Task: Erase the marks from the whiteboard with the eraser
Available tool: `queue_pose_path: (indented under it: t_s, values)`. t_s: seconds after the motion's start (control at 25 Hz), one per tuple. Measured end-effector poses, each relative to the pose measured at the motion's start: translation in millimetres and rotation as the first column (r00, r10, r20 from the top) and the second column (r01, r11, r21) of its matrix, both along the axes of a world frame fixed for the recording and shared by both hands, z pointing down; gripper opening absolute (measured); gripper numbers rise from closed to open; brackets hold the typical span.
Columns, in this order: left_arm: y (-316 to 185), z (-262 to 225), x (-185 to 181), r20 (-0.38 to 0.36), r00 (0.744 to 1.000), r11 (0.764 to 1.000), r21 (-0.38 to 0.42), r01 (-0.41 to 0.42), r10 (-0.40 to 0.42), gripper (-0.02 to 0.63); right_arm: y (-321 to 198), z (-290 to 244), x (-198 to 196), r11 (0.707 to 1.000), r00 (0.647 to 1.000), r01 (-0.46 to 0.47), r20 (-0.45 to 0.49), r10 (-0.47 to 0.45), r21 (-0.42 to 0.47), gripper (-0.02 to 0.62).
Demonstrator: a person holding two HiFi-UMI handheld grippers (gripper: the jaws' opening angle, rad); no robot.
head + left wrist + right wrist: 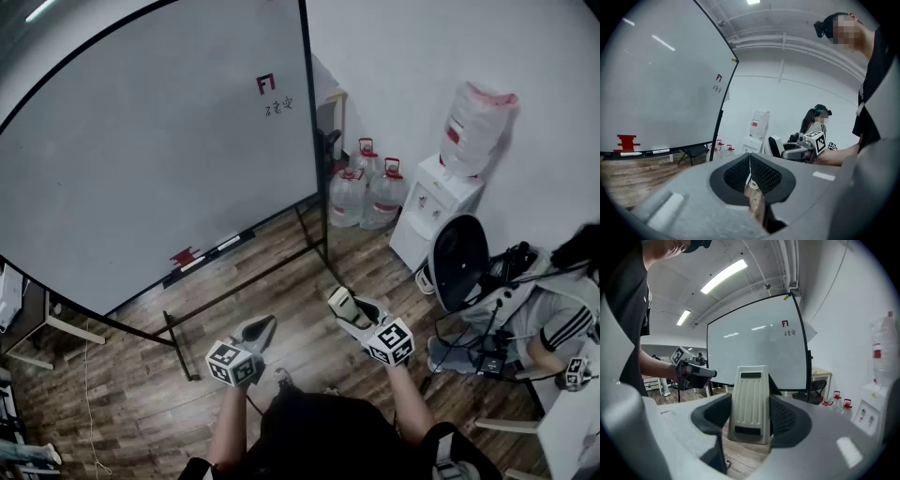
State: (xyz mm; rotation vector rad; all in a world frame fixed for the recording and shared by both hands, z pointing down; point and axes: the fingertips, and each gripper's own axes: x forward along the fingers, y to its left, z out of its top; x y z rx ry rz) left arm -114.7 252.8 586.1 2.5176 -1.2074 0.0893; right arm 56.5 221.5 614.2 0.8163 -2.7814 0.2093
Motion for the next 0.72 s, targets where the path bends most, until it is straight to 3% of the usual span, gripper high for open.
queue_pose_path:
  t_s: [0.72]
  values:
    - [6.3, -7.2, 13.1, -0.011, 1.0, 1.0, -0.003, 0.023, -0.023, 0.012, -5.3, -7.7, 7.8, 0.999, 0.998, 0.023, 0.059, -0.021, -0.033, 0.256]
